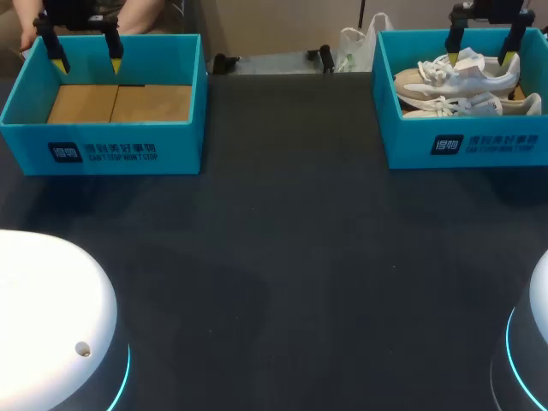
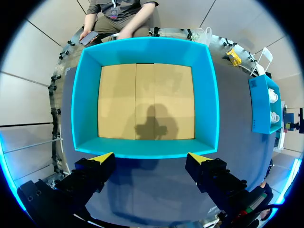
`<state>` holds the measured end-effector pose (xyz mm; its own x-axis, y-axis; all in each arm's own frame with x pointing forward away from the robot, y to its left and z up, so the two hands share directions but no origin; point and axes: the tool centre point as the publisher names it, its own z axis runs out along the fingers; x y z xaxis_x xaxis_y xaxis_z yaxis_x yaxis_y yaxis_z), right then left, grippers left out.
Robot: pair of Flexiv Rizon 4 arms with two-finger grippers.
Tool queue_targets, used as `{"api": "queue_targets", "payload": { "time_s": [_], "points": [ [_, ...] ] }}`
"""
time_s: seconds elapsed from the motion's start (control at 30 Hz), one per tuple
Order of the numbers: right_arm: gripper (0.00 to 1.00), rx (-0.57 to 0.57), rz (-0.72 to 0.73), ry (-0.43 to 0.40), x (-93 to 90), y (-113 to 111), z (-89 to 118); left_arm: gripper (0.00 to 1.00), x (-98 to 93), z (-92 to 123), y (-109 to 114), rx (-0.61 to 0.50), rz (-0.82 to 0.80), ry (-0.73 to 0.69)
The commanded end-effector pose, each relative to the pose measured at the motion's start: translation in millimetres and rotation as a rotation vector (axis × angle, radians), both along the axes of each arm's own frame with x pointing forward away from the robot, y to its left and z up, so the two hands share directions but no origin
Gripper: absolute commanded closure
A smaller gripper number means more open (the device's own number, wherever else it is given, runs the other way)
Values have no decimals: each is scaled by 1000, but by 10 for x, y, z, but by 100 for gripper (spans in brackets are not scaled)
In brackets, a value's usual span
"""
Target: Take the shoe out of the shoebox, open the shoe tongue, remove and reinsert the insole, then place the shoe into the shoebox
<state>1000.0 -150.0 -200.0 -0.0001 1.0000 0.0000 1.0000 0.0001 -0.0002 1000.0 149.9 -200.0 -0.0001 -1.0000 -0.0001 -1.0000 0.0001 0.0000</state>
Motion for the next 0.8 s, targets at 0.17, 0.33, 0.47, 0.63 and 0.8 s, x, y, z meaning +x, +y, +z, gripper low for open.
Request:
{"api": "queue_targets", "payload": {
  "time_s": [0.17, 0.33, 0.47, 0.63, 0.8],
  "points": [
    [0, 0, 0, 0, 0, 0, 0, 0, 0, 0, 0, 0, 0, 0],
    [0, 0, 0, 0, 0, 0, 0, 0, 0, 0, 0, 0, 0, 0],
    [0, 1, -137, -34, 93, -368, -90, 0, 0, 0, 0, 0, 0, 0],
    [0, -48, -195, -85, 152, -726, -153, 0, 0, 0, 0, 0, 0, 0],
    [0, -90, -207, -122, 168, -982, -228, 0, 0, 0, 0, 0, 0, 0]
  ]
}}
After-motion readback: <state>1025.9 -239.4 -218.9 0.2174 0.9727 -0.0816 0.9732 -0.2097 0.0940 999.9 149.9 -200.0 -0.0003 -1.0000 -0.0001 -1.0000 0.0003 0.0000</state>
